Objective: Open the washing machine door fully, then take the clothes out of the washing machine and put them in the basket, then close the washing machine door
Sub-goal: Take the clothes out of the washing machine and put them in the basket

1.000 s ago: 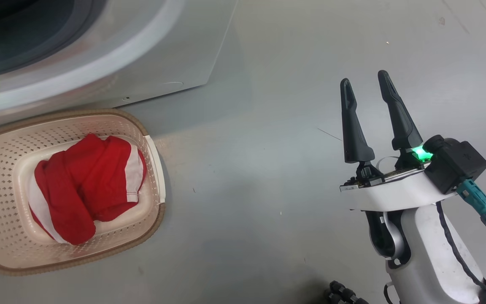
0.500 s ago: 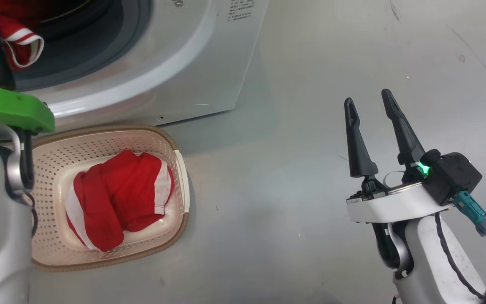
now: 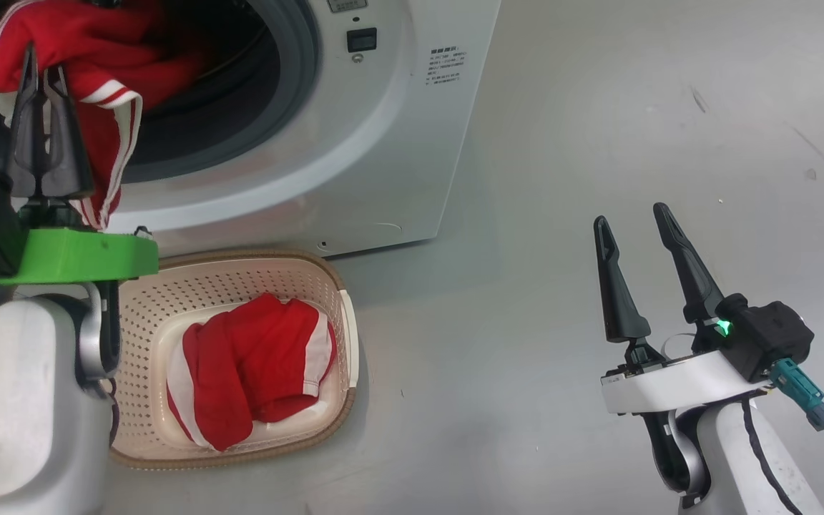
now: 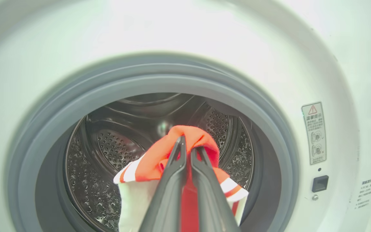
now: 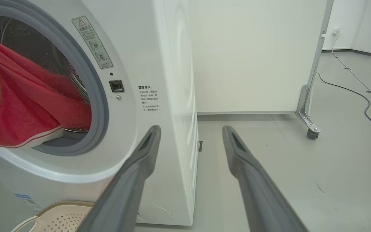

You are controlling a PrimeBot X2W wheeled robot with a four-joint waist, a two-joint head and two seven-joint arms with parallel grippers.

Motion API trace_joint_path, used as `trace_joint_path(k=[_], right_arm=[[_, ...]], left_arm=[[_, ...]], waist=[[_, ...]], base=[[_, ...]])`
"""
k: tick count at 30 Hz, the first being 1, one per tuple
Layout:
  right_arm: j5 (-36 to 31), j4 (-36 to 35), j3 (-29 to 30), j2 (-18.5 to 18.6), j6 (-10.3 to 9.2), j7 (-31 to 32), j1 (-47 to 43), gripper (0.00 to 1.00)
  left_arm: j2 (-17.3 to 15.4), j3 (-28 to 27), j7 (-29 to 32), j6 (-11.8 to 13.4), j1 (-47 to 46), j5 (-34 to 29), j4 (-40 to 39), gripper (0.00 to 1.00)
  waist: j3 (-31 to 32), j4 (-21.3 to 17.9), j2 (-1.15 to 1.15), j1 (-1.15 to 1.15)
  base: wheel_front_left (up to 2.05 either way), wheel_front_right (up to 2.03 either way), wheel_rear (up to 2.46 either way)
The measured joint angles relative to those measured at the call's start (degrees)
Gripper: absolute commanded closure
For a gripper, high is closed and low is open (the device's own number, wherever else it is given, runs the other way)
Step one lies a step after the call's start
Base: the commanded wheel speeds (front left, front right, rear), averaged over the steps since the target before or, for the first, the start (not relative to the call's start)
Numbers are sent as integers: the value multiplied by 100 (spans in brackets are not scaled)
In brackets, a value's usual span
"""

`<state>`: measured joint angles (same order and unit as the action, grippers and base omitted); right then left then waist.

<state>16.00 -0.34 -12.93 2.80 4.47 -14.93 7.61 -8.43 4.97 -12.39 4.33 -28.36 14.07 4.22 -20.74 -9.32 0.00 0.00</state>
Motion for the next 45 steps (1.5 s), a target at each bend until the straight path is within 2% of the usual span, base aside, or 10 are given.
trace_joint_path(k=[11, 24, 32, 45], right_arm=[[-103, 2, 75, -1, 1, 0, -288, 0], [-141, -42, 30, -4, 19, 0, -545, 0], [-159, -121, 4, -7, 54, 0, -583, 0], [-196, -244, -71, -10, 101, 0, -578, 0]], left_arm=[[131, 30, -88, 74, 510, -82, -660, 100], [274, -24, -136, 137, 1223, -97, -1267, 100], [385, 27, -131, 144, 1814, -68, -1236, 100], [465, 272, -71, 167, 2438, 163, -381, 100]], waist=[[511, 227, 0, 0], [834, 427, 0, 0], [792, 453, 0, 0], [550, 382, 0, 0]], base=[[0, 0, 0], [0, 0, 0], [0, 0, 0], [0, 0, 0]])
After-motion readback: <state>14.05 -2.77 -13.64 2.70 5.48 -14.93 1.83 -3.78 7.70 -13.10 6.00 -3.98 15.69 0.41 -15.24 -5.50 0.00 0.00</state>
